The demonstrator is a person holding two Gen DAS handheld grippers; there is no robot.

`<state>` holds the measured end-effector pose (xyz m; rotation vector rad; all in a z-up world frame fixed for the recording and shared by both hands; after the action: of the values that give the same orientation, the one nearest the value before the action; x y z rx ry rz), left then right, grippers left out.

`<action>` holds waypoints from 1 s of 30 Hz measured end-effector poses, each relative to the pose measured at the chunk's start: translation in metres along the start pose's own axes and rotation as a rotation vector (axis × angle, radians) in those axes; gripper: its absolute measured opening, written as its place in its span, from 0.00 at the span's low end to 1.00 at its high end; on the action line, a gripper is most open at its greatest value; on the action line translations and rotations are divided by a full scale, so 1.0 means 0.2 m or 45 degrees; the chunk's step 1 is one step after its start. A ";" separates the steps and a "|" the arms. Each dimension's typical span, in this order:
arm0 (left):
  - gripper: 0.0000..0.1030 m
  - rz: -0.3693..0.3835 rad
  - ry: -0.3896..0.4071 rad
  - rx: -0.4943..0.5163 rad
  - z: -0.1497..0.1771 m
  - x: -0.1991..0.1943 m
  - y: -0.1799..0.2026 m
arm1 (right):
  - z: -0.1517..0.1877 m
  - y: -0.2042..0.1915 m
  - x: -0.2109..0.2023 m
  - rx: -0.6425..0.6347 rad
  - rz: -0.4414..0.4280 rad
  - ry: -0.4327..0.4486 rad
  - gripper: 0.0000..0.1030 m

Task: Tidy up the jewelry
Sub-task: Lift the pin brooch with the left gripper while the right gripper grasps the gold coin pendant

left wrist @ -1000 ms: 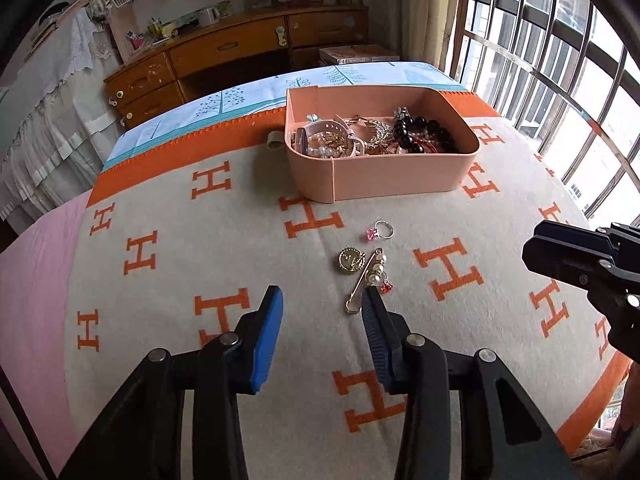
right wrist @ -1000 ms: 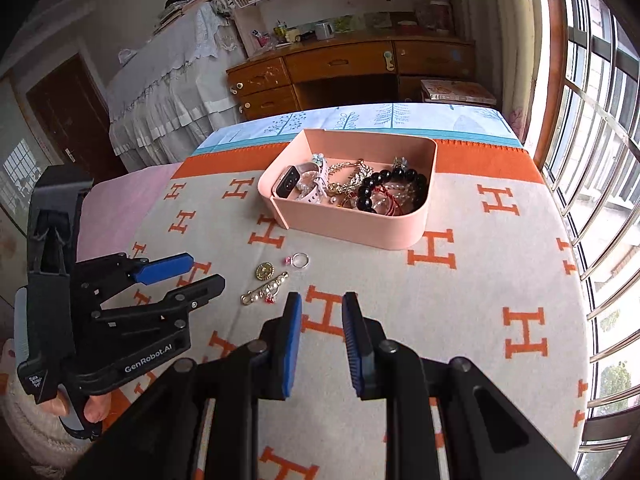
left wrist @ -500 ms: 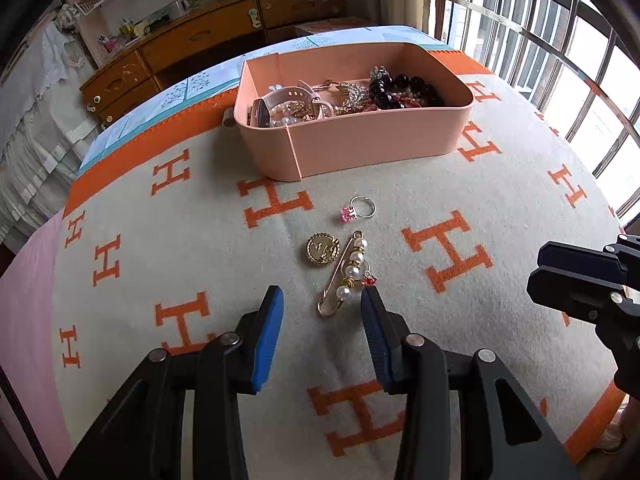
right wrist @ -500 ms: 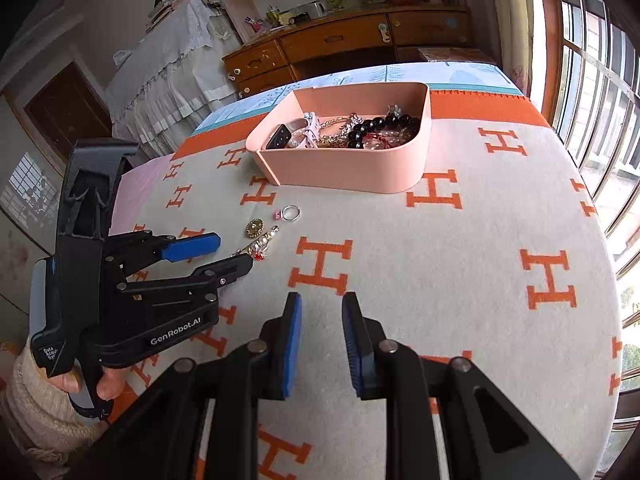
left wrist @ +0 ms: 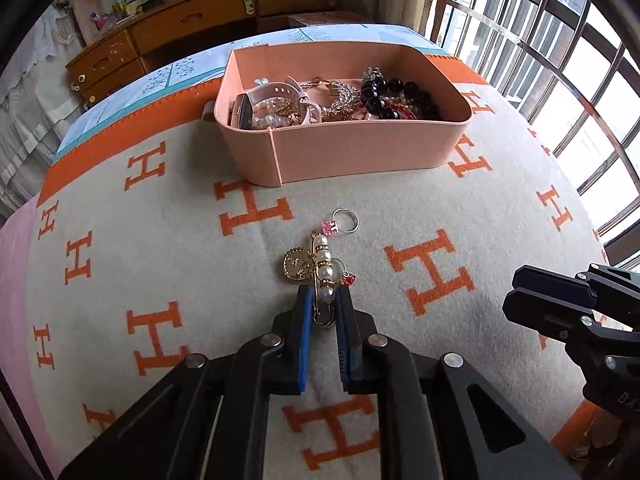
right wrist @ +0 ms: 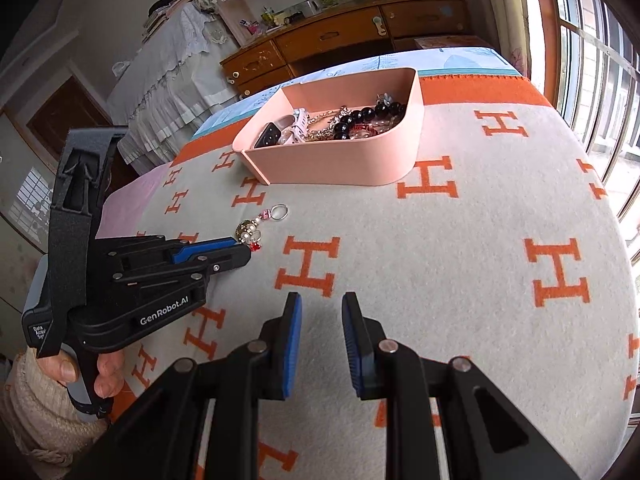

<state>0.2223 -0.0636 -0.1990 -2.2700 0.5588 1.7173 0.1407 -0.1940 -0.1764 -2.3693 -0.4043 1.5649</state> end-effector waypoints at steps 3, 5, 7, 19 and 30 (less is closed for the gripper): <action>0.09 0.037 0.011 -0.061 0.02 -0.02 -0.03 | 0.00 0.00 -0.01 -0.003 -0.010 0.010 0.20; 0.08 0.042 0.043 -0.086 0.04 -0.06 -0.04 | 0.00 0.00 -0.02 -0.009 -0.011 0.017 0.20; 0.08 0.052 0.080 -0.109 0.06 -0.12 -0.06 | 0.00 -0.02 -0.03 -0.020 -0.012 0.023 0.20; 0.09 -0.012 0.234 -0.317 0.27 -0.36 -0.24 | -0.07 -0.28 0.00 -0.240 0.018 0.038 0.21; 0.09 0.030 0.205 -0.415 0.40 -0.25 -0.39 | -0.23 -0.51 0.24 -0.524 0.109 -0.039 0.29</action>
<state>0.1750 0.0475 -0.1776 -2.6526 0.3570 1.7558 0.1941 -0.0850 -0.1617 -2.6962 -0.7000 1.6926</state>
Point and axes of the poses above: each gripper's, at about its wrist camera, not at the fingertips, and x roughly the way its jaws point, y to its right, z to its underside, the point moved 4 cm from there along x, roughly the way its jaws point, and after that the axes turned 9 degrees about -y, right-handed, at the moved point
